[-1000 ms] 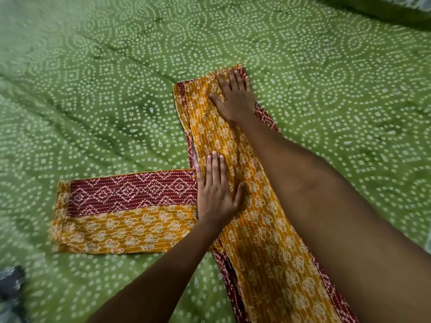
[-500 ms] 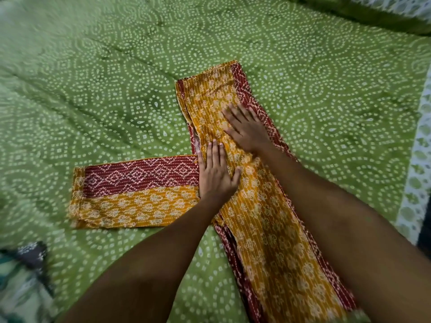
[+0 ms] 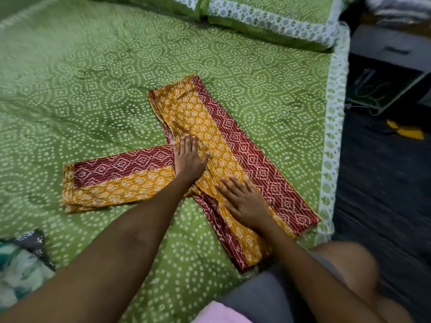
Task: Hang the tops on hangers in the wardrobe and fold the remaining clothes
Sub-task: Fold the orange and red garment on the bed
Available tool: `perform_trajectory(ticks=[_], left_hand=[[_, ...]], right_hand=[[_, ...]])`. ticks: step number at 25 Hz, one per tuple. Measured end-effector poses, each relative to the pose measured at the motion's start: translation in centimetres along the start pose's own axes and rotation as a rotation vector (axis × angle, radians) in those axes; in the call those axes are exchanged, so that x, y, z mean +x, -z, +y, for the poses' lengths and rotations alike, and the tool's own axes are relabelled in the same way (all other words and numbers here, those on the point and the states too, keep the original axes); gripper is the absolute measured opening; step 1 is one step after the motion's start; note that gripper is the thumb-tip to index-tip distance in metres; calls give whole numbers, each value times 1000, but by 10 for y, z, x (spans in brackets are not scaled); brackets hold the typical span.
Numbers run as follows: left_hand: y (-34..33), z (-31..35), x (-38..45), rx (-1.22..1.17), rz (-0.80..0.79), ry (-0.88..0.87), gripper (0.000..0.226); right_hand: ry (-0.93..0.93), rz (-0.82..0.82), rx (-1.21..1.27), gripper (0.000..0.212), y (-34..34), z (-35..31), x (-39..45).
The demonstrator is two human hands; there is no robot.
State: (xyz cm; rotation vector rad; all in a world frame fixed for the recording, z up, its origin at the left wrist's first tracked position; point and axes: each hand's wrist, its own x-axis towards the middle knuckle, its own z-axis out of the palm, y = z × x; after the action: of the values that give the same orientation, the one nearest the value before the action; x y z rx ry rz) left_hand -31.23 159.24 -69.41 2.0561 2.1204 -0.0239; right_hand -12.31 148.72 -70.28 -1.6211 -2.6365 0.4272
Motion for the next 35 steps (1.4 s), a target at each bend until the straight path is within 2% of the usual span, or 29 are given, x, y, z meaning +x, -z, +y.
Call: perform_trajectory(ticks=[3, 4, 7, 9, 14, 19, 23, 25, 26, 28, 29, 31, 33, 34, 35], left_hand=[[3, -2, -27, -14, -62, -76, 124], [1, -3, -40, -15, -74, -116, 131], [-7, -13, -79, 20, -97, -229, 128], [-7, -31, -91, 39, -61, -202, 118], [3, -118, -87, 2, 13, 92, 91], [18, -202, -102, -30, 51, 372, 81], [35, -208, -111, -186, 73, 729, 90], [39, -203, -109, -197, 80, 804, 91], [44, -203, -107, -212, 86, 824, 86], [54, -213, -97, -406, 108, 834, 59], [62, -216, -93, -599, 109, 831, 45], [86, -208, -87, -1005, 146, 817, 33], [115, -173, -72, -1290, 195, 675, 24], [129, -146, -62, -1392, 201, 571, 20], [142, -113, -53, -1451, 188, 463, 20]], right_hand=[[-453, 89, 48, 89, 2, 10, -13], [-507, 93, 29, 96, 3, 5, -17], [-299, -14, -70, 108, 1, -7, -31], [-242, -27, -54, 103, 1, -2, -38], [-268, 6, -51, 98, 1, -4, -36], [-278, 14, -43, 97, -1, -1, -35], [-272, 11, -59, 100, 0, -4, -36], [-326, 2, -61, 102, 1, -13, -31], [-381, -7, -53, 96, 2, -22, -25], [-477, -15, 60, 78, 8, -47, -7], [-445, -13, 144, 75, 9, -61, 4], [-255, -44, 202, 77, 6, -87, 19], [-154, -112, 243, 90, 5, -101, 25], [-186, -114, 386, 94, 11, -101, 27], [-241, -98, 633, 96, 23, -98, 28]])
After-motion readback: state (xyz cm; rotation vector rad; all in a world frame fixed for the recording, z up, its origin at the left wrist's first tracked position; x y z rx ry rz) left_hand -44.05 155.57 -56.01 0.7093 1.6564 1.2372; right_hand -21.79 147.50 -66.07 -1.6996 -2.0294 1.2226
